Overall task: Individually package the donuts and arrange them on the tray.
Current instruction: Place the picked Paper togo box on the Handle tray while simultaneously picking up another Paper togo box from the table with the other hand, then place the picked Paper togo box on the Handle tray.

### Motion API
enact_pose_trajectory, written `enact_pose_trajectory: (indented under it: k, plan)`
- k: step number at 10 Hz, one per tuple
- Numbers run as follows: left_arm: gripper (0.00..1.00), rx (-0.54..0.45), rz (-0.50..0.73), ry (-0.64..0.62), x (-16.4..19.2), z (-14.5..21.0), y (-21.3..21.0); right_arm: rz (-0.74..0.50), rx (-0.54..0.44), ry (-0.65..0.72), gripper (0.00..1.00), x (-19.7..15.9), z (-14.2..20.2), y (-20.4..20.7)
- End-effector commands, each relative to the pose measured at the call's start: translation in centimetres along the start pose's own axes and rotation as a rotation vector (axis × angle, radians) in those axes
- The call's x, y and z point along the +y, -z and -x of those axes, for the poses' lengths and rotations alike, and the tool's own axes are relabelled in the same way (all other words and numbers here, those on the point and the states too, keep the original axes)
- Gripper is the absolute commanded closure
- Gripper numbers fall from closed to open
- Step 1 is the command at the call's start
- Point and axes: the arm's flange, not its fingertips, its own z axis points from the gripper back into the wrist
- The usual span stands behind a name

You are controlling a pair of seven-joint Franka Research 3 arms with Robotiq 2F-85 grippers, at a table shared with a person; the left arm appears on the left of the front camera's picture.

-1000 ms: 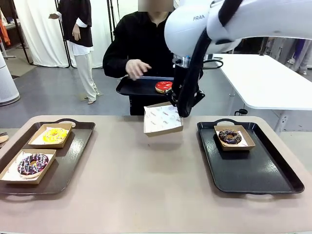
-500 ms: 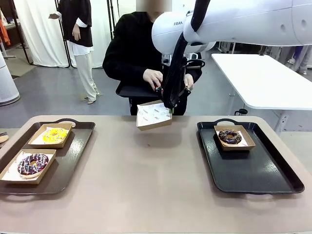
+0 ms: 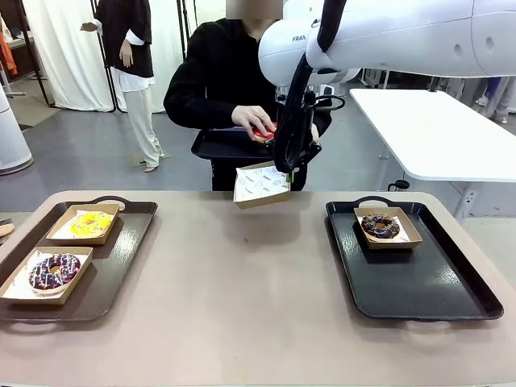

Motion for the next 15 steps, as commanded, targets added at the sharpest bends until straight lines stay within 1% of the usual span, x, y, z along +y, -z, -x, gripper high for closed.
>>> enact_pose_trajectory:
  k: [1,14,15]
  plan:
    - [0.0,-0.004,0.002,-0.001,0.02,0.06,-0.17,-0.002,-0.001,-0.002,1.0,0.18,0.16,-0.09]
    - [0.0,-0.004,0.002,-0.001,0.02,0.06,-0.17,-0.002,-0.001,-0.002,1.0,0.18,0.16,-0.09]
    - [0.0,-0.004,0.002,-0.001,0.02,0.06,-0.17,0.0,0.0,-0.004,0.99,0.25,0.15,0.01]
